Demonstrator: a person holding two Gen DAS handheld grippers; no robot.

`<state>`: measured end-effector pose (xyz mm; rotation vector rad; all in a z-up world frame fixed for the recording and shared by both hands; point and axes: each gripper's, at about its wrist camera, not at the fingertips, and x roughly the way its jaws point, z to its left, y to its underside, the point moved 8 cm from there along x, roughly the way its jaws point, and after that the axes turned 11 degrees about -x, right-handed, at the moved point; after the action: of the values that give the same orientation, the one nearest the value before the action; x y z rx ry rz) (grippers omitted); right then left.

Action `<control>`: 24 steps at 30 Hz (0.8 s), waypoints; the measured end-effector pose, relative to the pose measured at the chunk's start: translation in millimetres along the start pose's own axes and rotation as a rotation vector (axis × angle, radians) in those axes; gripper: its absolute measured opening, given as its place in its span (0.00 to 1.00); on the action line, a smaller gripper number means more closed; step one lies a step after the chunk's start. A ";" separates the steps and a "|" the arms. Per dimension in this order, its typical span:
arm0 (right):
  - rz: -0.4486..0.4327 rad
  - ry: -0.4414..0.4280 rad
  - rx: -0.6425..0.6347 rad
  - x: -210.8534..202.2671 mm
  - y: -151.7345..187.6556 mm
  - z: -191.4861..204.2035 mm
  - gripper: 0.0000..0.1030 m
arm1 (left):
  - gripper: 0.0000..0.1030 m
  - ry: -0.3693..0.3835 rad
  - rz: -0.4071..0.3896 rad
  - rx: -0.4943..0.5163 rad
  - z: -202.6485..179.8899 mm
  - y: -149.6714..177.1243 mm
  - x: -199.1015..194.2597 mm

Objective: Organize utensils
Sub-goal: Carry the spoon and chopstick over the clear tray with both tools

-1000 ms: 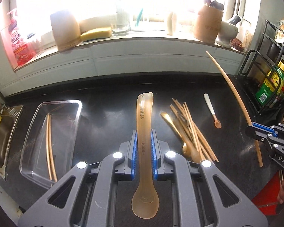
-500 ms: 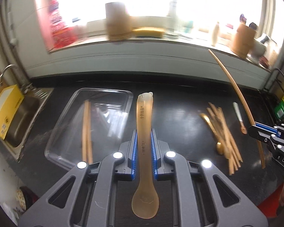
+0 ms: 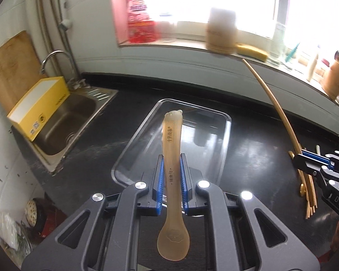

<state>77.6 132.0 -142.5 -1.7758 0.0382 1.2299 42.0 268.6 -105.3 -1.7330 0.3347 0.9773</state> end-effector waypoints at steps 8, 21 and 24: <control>0.006 -0.043 -0.046 24.9 -21.0 26.2 0.08 | 0.12 -0.040 0.001 -0.042 34.0 -6.7 7.4; 0.069 -0.081 -0.004 61.3 -29.4 33.4 0.08 | 0.12 -0.013 0.080 -0.076 44.7 -8.1 46.3; 0.096 -0.091 0.015 75.3 -31.6 33.3 0.08 | 0.12 0.003 0.110 -0.088 43.7 -9.0 63.5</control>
<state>106.8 206.7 -179.0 -1.7205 0.0805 1.3745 67.9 325.9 -150.9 -1.8111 0.3977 1.0820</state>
